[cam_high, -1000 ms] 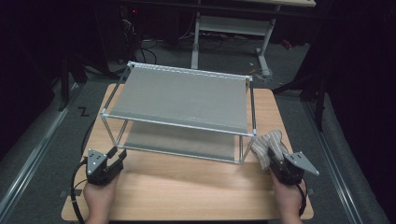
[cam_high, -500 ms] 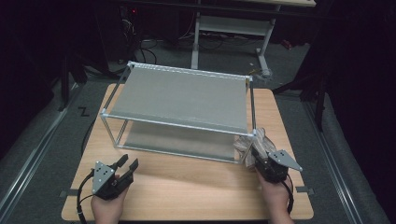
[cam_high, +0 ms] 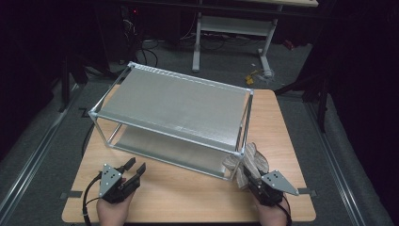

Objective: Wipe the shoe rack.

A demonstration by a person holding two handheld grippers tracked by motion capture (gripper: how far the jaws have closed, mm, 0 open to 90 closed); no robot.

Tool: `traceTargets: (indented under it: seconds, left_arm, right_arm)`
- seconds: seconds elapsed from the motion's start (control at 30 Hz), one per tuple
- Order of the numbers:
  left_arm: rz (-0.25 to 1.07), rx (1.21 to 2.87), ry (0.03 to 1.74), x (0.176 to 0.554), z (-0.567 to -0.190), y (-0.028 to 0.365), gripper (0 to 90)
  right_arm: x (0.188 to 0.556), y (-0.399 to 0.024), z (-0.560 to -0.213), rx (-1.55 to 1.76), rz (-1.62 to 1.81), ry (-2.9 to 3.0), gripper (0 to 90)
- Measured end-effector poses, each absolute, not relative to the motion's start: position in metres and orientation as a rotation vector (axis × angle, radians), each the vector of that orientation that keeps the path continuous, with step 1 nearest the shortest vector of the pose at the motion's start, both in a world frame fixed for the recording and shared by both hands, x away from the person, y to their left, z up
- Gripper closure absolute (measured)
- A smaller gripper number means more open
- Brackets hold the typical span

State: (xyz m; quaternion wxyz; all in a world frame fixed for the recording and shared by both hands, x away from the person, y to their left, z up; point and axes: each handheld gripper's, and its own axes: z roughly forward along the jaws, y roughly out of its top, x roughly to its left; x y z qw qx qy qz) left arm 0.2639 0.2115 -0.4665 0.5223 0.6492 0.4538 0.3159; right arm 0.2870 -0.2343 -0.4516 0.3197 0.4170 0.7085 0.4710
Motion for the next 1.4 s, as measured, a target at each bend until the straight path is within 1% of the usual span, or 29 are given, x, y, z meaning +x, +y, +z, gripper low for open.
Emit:
traceTargets:
  seconds: [0.1, 0.3, 0.4, 0.5, 0.93, 1.03, 1.17, 1.4]
  left_arm:
    - [0.753, 1.560, 1.086, 0.265, -0.468, 0.211, 54.9]
    - [0.750, 1.566, 1.093, 0.267, -0.469, 0.209, 54.8]
    - [0.745, 1.572, 1.094, 0.268, -0.470, 0.208, 54.8]
    - [0.742, 1.574, 1.094, 0.268, -0.471, 0.207, 54.8]
    - [0.734, 1.573, 1.068, 0.267, -0.468, 0.205, 54.4]
    - [0.733, 1.575, 1.063, 0.266, -0.468, 0.205, 54.3]
    - [0.731, 1.579, 1.061, 0.267, -0.468, 0.205, 54.2]
    - [0.725, 1.590, 1.058, 0.267, -0.469, 0.203, 54.2]
  right_arm:
    - [0.281, -0.242, -0.447, 1.128, 1.294, 1.809, 71.6]
    - [0.274, -0.246, -0.416, 1.098, 1.425, 1.717, 71.5]
    - [0.272, -0.246, -0.410, 1.094, 1.470, 1.719, 71.6]
    - [0.273, -0.242, -0.420, 1.095, 1.446, 1.764, 71.6]
    - [0.290, -0.227, -0.484, 1.174, 1.205, 2.013, 71.6]
    - [0.292, -0.226, -0.488, 1.192, 1.190, 2.037, 71.6]
    - [0.288, -0.226, -0.480, 1.199, 1.241, 1.997, 71.4]
    - [0.275, -0.220, -0.444, 1.093, 1.369, 1.882, 71.0]
